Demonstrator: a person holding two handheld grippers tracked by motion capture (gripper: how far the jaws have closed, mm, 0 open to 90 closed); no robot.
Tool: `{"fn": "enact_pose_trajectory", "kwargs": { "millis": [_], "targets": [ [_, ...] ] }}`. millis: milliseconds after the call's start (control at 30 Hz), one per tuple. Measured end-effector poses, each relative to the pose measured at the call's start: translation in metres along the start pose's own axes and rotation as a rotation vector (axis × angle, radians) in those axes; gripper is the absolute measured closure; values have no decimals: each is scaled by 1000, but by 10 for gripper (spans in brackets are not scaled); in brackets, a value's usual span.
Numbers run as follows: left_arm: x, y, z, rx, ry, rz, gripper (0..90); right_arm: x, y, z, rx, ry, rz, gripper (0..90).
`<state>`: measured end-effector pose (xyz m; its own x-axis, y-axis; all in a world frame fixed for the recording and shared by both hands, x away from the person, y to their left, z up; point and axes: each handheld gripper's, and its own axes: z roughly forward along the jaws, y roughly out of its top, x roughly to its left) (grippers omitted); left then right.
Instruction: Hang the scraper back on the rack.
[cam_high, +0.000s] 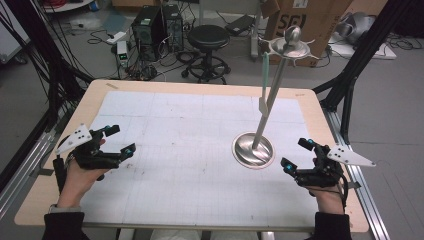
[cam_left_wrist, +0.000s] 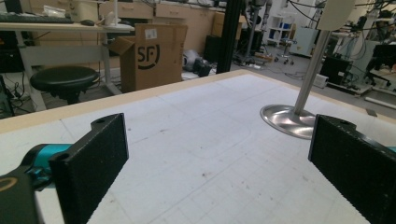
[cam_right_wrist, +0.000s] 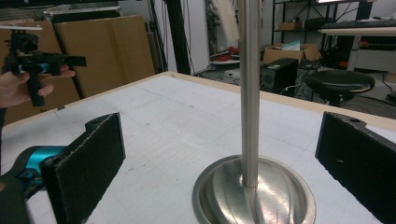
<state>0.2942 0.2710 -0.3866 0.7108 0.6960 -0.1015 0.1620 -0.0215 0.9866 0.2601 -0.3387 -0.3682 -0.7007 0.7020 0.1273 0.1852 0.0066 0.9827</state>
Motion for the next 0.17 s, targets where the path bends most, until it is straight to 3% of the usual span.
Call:
{"fn": "enact_pose_trajectory", "kwargs": {
  "millis": [167],
  "targets": [
    [-3, -8, 2, 20, 10, -1, 55, -4, -6, 3, 12, -12, 8, 3]
  ]
}}
